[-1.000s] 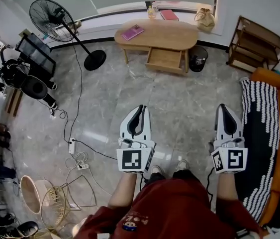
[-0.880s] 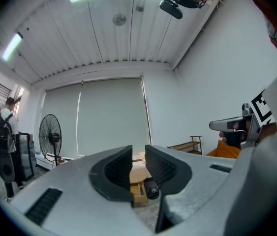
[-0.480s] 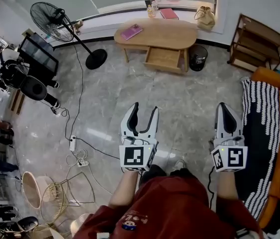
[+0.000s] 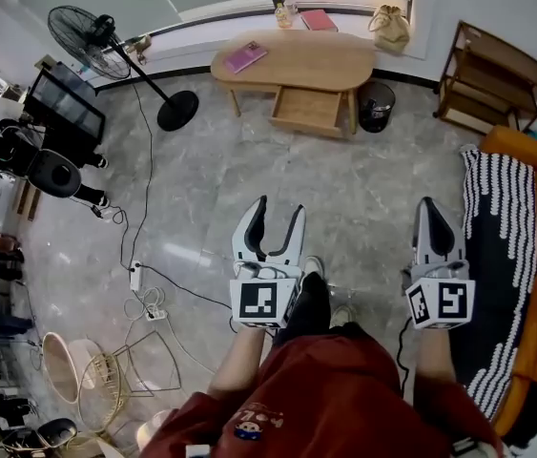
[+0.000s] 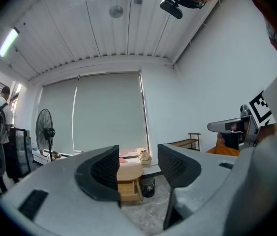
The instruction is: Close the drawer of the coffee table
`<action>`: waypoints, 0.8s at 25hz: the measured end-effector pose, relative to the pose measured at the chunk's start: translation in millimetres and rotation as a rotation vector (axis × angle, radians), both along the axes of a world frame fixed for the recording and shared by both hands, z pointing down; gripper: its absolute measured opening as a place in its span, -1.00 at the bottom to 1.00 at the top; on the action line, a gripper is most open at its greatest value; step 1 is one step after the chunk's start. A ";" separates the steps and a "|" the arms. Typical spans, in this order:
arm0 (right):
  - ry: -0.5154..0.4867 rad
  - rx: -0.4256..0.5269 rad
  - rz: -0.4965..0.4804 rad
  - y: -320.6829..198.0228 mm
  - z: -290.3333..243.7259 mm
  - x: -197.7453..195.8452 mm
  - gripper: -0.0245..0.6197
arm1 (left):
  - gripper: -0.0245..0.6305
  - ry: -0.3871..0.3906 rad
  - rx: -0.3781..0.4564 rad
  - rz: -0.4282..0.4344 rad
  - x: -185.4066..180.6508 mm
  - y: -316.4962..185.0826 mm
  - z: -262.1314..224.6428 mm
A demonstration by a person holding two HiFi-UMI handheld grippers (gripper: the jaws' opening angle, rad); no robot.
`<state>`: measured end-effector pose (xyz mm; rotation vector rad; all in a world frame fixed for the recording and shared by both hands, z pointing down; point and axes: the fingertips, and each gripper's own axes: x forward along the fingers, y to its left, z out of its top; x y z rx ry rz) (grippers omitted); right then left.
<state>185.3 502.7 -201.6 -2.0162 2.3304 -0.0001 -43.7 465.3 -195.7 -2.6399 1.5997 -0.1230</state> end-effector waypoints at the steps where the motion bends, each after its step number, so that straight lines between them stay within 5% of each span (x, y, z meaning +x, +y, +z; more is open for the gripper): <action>1: 0.005 -0.001 0.001 -5.9 0.6 -0.8 -0.93 | -0.23 0.001 -0.008 0.001 -0.9 -7.0 3.1; 20: 0.096 -0.043 0.019 -213.5 -6.6 -59.4 -0.93 | -0.23 0.038 -0.022 0.036 -52.8 -215.3 17.8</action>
